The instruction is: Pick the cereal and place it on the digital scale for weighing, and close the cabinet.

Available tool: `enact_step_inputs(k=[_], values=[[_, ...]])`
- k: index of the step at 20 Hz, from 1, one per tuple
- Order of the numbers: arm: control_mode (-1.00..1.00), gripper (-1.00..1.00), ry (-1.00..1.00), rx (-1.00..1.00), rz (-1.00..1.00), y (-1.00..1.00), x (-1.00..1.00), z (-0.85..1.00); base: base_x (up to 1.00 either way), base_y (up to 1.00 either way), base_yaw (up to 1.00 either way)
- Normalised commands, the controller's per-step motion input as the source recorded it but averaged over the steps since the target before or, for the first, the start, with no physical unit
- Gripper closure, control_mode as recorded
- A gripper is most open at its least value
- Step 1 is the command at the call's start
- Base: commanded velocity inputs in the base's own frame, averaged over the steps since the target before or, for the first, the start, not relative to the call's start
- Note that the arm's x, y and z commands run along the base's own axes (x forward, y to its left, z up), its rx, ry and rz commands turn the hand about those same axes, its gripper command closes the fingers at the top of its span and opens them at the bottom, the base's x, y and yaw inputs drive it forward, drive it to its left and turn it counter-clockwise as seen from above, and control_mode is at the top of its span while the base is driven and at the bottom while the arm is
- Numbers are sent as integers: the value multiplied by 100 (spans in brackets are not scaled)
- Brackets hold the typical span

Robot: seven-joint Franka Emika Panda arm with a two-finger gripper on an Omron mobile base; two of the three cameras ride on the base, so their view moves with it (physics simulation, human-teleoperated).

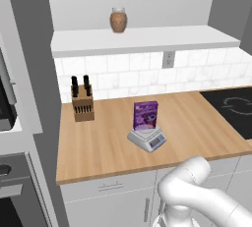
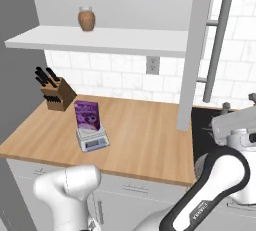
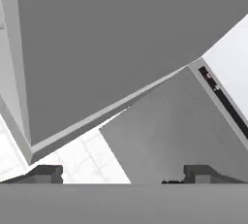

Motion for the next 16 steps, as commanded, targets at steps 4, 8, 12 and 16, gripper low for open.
enact_step_inputs(k=[4,8,12,16], values=[[-100,-100,-19,0,23,38,0,53,0,0,0],[-100,-100,-22,-5,18,92,-5,53,0,0,0],[-100,-100,-15,-15,10,100,0,29,0,0,0],[-100,-100,-9,-16,6,100,-6,22,0,0,0]])
